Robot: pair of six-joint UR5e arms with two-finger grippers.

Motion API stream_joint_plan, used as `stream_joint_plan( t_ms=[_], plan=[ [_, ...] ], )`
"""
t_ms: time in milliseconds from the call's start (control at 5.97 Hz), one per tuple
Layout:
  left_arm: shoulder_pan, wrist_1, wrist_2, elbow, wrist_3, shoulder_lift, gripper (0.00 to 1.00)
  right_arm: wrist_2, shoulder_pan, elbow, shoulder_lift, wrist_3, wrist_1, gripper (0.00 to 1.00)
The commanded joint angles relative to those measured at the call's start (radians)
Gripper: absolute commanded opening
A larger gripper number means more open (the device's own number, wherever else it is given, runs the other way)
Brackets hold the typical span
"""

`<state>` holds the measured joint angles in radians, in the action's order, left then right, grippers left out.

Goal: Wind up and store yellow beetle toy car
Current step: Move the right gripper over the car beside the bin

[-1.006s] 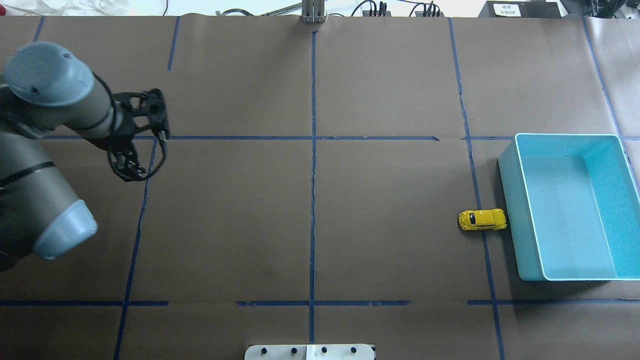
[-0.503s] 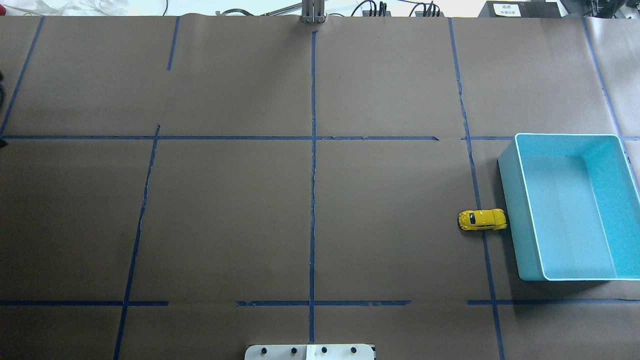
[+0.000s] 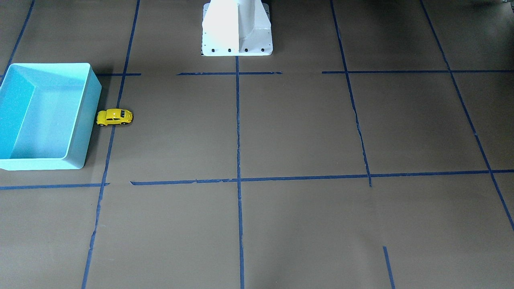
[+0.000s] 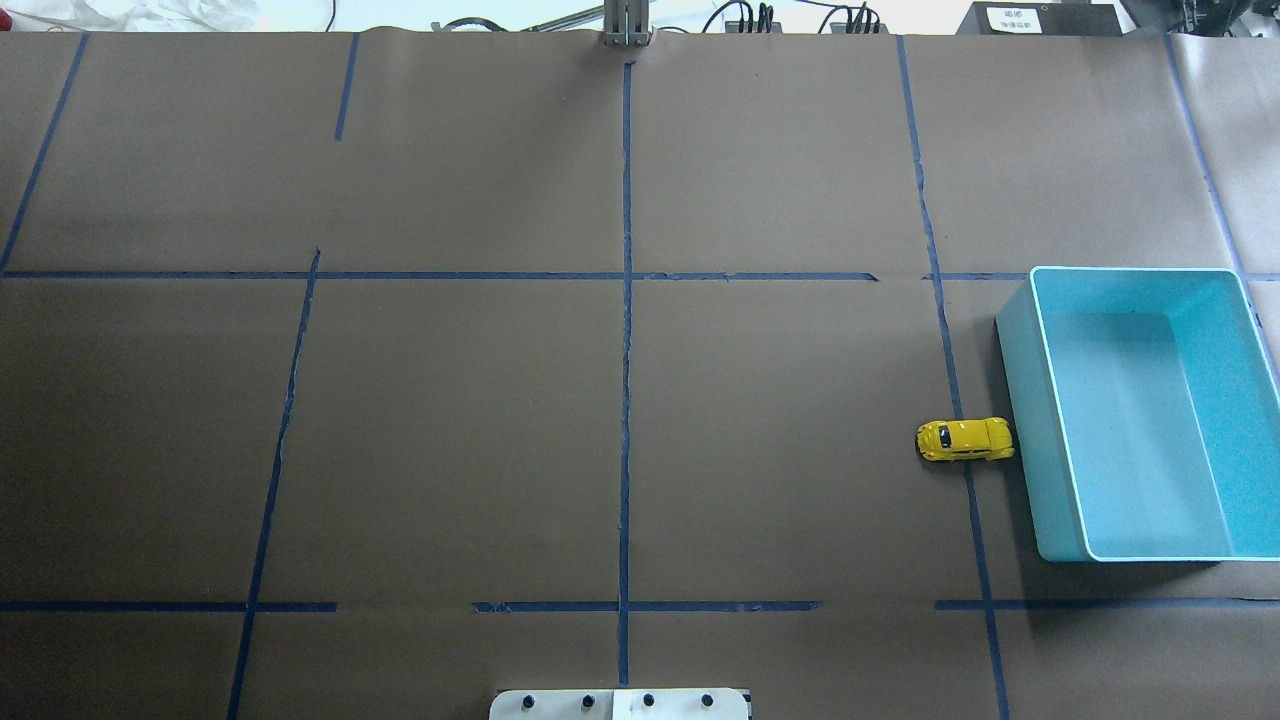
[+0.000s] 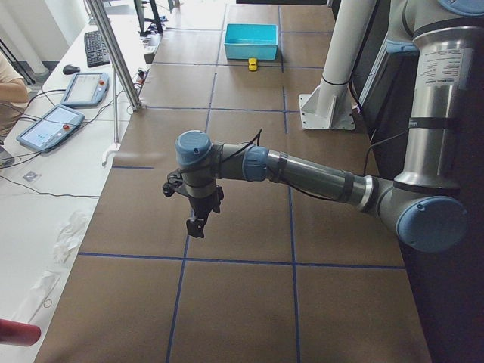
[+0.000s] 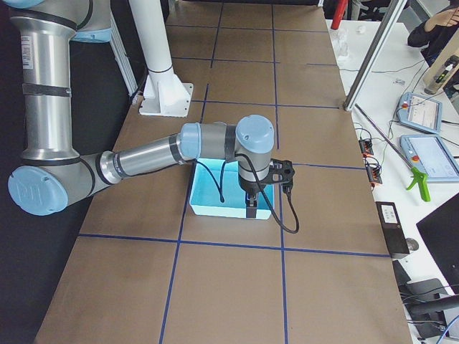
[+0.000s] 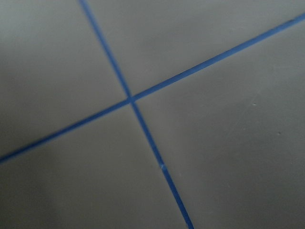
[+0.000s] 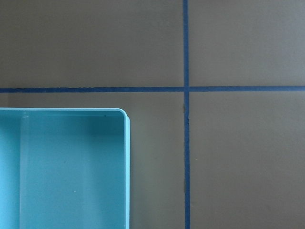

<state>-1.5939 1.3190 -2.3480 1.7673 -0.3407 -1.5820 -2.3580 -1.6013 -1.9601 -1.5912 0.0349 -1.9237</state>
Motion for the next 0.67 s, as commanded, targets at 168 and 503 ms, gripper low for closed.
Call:
stream_joint_plan(
  t_ms=[168, 503],
  plan=[
    [-0.135, -0.012, -0.116, -0.029, 0.168, 0.075, 1.0, 0.077, 0.268, -0.042, 0.219, 0.002, -0.021, 1.0],
    [-0.13, -0.011, 0.034, -0.003, 0.172, 0.06, 1.0, 0.082, 0.415, -0.12, 0.28, 0.013, 0.006, 1.0]
  ],
)
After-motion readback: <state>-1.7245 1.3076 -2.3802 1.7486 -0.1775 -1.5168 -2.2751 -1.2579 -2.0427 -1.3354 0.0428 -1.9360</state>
